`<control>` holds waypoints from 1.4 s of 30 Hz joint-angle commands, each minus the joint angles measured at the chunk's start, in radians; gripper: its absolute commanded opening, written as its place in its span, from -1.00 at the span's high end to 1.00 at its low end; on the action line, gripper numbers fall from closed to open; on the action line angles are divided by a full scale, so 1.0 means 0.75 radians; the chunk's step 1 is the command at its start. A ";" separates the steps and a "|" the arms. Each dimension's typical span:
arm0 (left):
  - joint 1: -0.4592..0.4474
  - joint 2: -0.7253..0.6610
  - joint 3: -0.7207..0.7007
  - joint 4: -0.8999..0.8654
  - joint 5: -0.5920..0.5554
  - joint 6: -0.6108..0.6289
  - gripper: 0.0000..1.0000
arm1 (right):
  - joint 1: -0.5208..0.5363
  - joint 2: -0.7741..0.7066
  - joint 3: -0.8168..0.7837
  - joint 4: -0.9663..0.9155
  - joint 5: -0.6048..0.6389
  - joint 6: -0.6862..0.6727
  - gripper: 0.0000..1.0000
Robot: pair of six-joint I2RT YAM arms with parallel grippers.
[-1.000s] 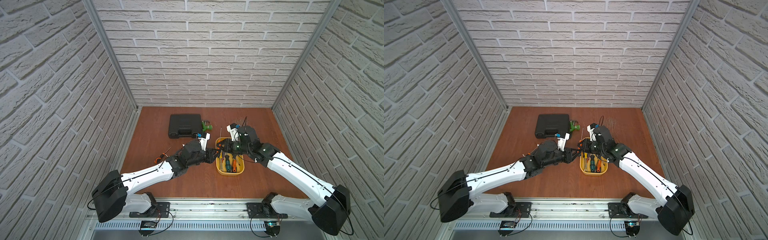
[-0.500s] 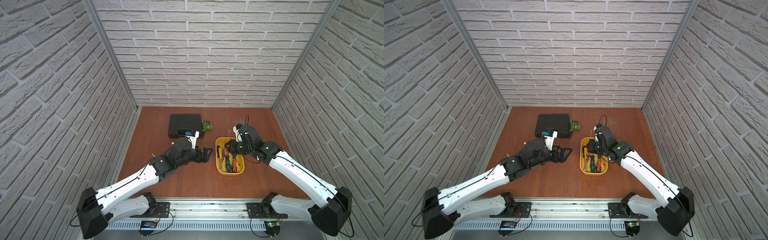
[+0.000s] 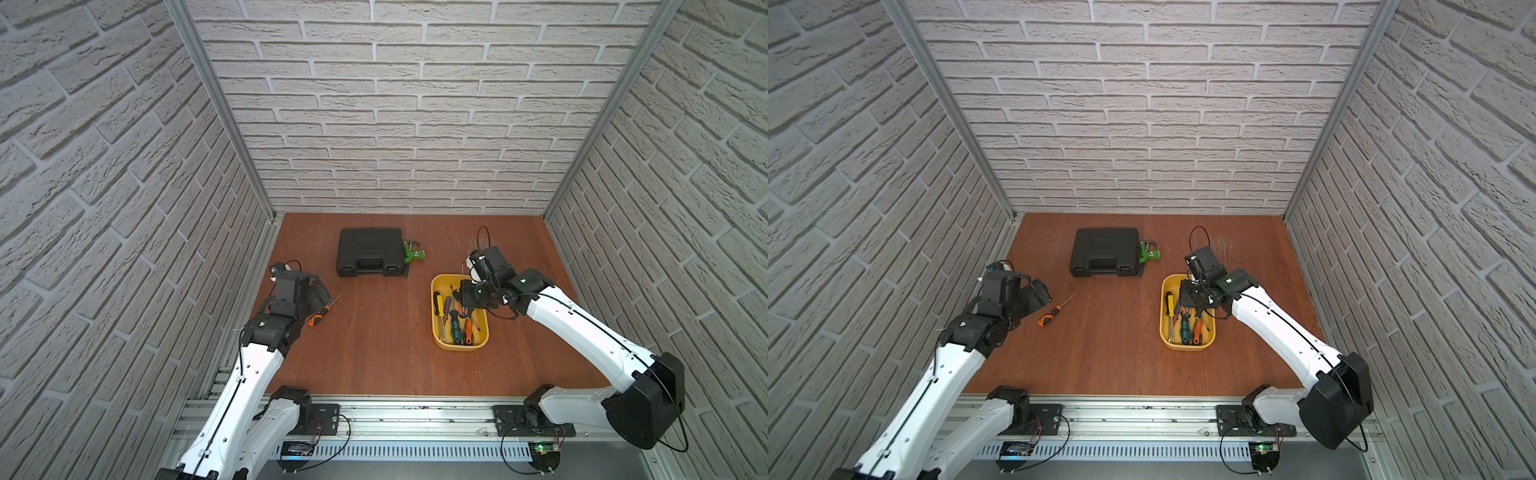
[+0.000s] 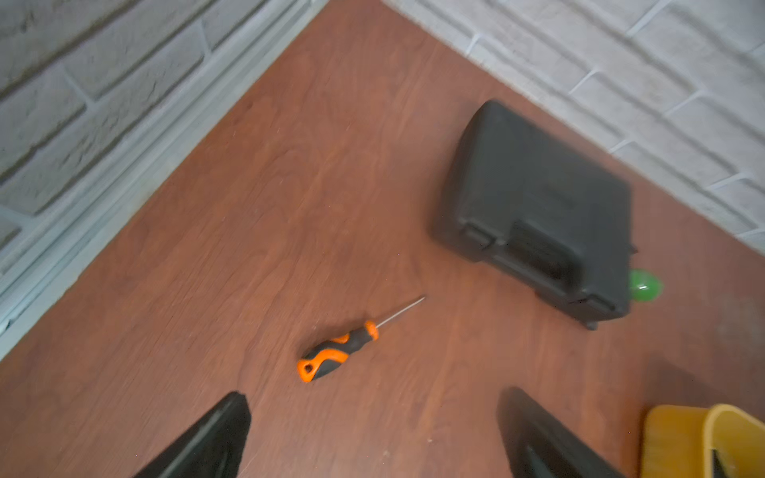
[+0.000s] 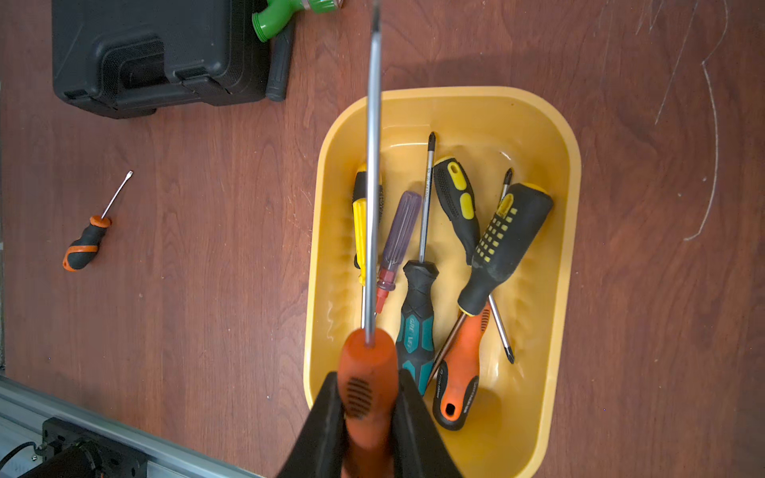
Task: Put the screwdriver on the desktop into the storage box
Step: Adjust the screwdriver at the center of the board.
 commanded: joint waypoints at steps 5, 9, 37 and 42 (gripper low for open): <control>0.071 0.109 -0.159 0.121 0.054 -0.089 -0.95 | -0.005 -0.049 0.003 -0.009 0.018 -0.025 0.95; 0.102 0.140 -0.216 0.180 0.073 -0.106 -0.96 | -0.004 -0.054 -0.026 0.013 0.012 -0.021 0.95; 0.107 0.450 -0.419 0.789 0.420 -0.063 -0.78 | -0.004 -0.010 -0.025 0.076 -0.059 0.002 0.95; -0.052 0.451 -0.359 0.703 0.340 -0.058 -0.75 | -0.004 -0.029 -0.037 0.069 -0.041 -0.001 0.95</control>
